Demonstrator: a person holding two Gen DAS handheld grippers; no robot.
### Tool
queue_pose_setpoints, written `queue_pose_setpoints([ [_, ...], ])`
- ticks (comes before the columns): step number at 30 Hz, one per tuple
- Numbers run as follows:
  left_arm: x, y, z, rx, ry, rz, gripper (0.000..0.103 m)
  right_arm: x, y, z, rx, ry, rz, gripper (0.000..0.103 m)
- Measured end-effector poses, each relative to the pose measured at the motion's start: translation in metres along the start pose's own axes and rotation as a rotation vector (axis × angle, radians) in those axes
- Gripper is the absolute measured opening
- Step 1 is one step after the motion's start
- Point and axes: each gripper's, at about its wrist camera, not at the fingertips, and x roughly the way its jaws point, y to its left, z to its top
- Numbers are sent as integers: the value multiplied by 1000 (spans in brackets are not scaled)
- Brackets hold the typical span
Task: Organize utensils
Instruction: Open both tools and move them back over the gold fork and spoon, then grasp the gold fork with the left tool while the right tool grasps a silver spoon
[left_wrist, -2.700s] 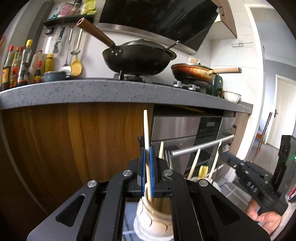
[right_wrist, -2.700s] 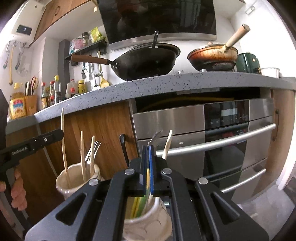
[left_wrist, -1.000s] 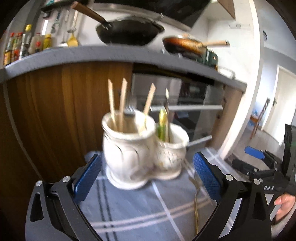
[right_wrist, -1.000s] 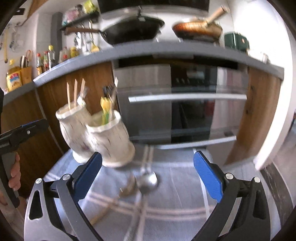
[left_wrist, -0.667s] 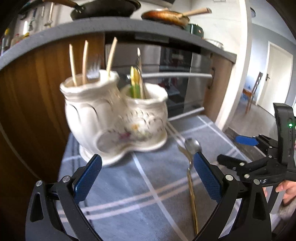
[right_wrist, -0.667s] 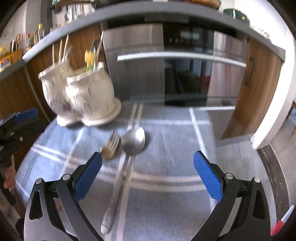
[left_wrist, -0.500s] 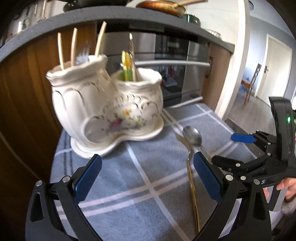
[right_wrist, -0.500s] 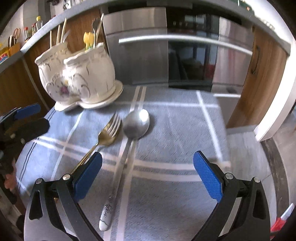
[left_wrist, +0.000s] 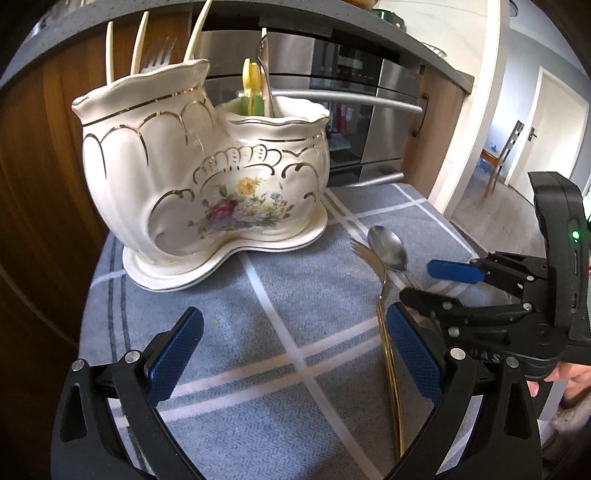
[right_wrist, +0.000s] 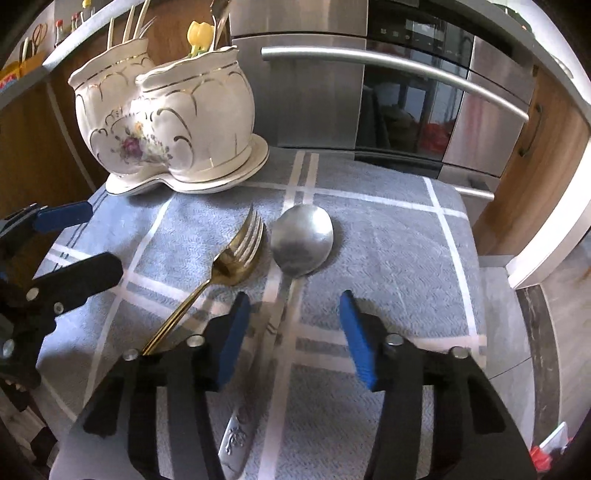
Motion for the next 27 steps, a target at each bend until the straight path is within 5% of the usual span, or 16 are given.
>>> queue_pose_setpoints([
  [8,0,-4,-1,36,4,4,98,0,2,1,3,-3,-1,10],
  [18,16,-30,-1,100,31,-53,94,-13,-24,2,117,-28,67,6],
  [27,43,-52,15,129,101,-126,52,-20,-36,1,146,-35,80,6],
])
